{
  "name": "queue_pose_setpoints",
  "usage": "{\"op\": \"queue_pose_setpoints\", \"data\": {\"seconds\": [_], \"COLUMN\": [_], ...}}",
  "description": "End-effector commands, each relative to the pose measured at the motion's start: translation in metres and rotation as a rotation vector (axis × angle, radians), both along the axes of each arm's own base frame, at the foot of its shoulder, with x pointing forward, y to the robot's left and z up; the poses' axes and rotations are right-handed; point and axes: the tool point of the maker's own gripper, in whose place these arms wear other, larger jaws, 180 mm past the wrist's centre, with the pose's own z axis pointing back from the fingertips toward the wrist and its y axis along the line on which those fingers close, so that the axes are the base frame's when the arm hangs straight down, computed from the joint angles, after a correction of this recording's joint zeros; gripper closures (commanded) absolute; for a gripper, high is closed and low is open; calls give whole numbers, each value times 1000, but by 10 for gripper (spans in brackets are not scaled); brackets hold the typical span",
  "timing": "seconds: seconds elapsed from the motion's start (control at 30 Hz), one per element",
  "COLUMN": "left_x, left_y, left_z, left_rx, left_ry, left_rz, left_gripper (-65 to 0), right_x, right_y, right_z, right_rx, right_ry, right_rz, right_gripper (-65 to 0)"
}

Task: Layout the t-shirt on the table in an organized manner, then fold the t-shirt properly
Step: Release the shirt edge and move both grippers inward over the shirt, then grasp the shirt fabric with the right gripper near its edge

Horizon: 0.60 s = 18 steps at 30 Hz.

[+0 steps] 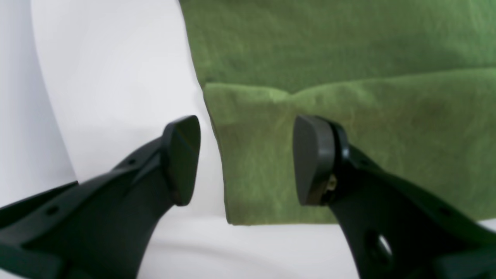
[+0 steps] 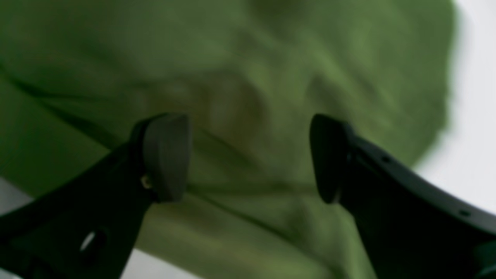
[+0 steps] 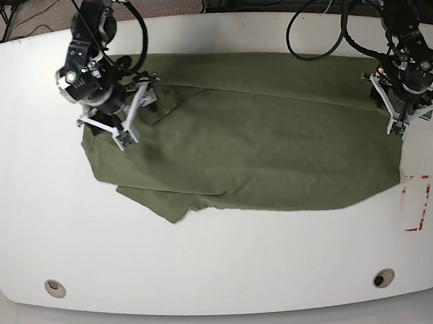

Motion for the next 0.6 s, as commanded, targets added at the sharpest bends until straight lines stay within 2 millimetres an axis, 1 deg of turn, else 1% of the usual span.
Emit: {"op": "queue_pose_setpoints", "data": {"seconds": [0.0, 0.07, 0.17, 0.57], "left_x": [7, 7, 7, 7], "left_y": [7, 7, 8, 8], "left_z": [13, 13, 14, 14], "left_rx": [29, 29, 31, 31], "left_ry": [-38, -38, -38, -38], "left_rz": [0, 0, 0, 0], "left_gripper": [-358, -358, -358, -358], "right_x": [8, 7, 10, 7], "right_y": [4, 11, 17, 20], "right_z": [-2, -6, -5, -23], "right_rx": [10, 18, 28, 51], "right_ry": [-10, 2, -18, 5], "right_rz": [17, 33, 58, 81], "right_gripper": [-460, -460, -460, -457]}}
